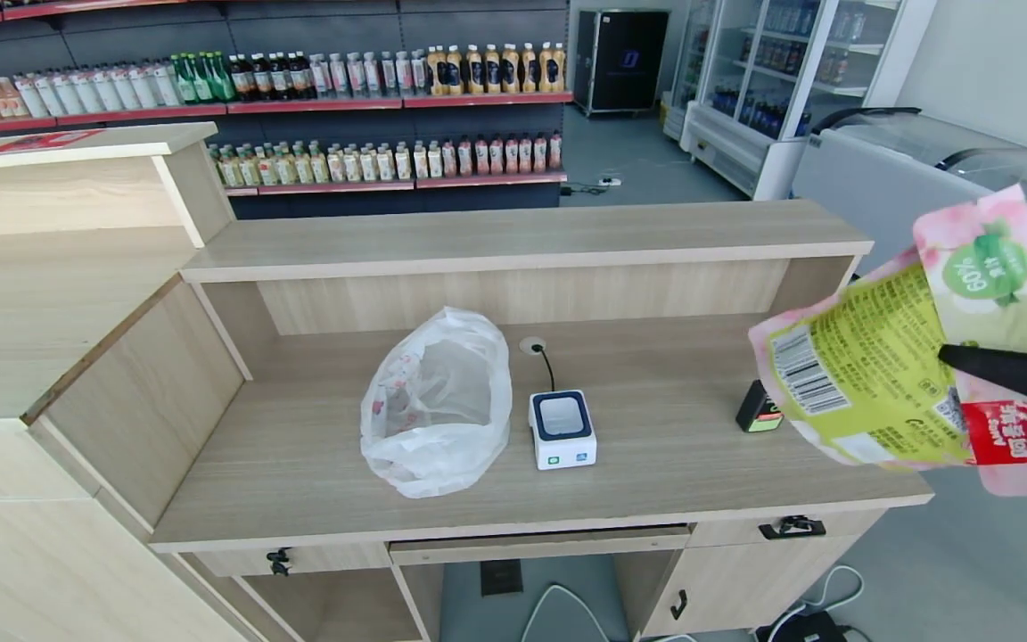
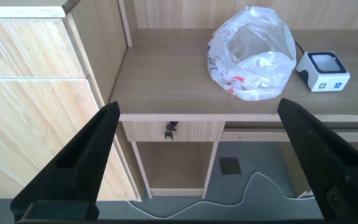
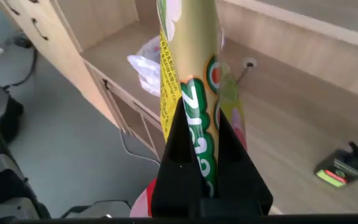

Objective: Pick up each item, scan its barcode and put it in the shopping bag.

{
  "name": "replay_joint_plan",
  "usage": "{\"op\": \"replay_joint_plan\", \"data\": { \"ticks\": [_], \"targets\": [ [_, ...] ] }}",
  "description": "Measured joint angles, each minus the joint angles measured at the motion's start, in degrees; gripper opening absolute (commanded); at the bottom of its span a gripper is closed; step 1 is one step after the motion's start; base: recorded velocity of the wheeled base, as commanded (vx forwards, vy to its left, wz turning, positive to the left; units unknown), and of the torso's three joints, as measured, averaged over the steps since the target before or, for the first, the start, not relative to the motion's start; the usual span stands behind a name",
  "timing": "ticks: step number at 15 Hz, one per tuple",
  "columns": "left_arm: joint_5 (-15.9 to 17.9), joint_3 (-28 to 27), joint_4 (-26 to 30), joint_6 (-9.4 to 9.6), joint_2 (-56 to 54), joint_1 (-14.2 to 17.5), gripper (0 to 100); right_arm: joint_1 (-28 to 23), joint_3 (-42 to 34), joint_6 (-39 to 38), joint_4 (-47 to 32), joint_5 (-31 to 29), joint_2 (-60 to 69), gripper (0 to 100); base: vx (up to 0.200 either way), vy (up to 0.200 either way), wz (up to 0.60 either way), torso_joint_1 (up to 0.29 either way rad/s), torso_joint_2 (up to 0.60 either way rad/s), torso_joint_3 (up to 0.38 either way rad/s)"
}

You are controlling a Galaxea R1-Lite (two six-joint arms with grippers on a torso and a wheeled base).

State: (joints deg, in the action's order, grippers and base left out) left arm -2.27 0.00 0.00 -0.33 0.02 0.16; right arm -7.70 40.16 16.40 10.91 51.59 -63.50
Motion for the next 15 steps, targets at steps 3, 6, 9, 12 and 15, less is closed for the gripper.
{"op": "replay_joint_plan", "data": {
  "ticks": [3, 6, 9, 12, 15],
  "targets": [
    [0.0, 0.0, 0.0, 0.01, 0.0, 0.0, 100, -6.18, 0.46, 2.89, -6.95, -8.0, 2.18, 0, 0.0, 0.0, 0.0, 0.0, 0.0, 0.0],
    [0.0, 0.0, 0.0, 0.01, 0.0, 0.0, 100, -8.03, 0.46, 3.55, -8.97, -21.93, 2.97, 0, 0.0, 0.0, 0.0, 0.0, 0.0, 0.0],
    [0.02, 0.0, 0.0, 0.0, 0.0, 0.0, 100, -9.33, 1.07, 4.23, -8.64, -29.15, 1.71, 0, 0.0, 0.0, 0.0, 0.0, 0.0, 0.0],
    [0.0, 0.0, 0.0, 0.01, 0.0, 0.0, 100, -10.29, 1.44, 5.85, -7.46, -29.39, 1.05, 0, 0.0, 0.0, 0.0, 0.0, 0.0, 0.0],
    [0.0, 0.0, 0.0, 0.0, 0.0, 0.0, 100, -11.67, 0.94, 8.89, -4.68, -30.33, 1.6, 0, 0.0, 0.0, 0.6, -0.001, 0.01, 0.004]
  ]
}}
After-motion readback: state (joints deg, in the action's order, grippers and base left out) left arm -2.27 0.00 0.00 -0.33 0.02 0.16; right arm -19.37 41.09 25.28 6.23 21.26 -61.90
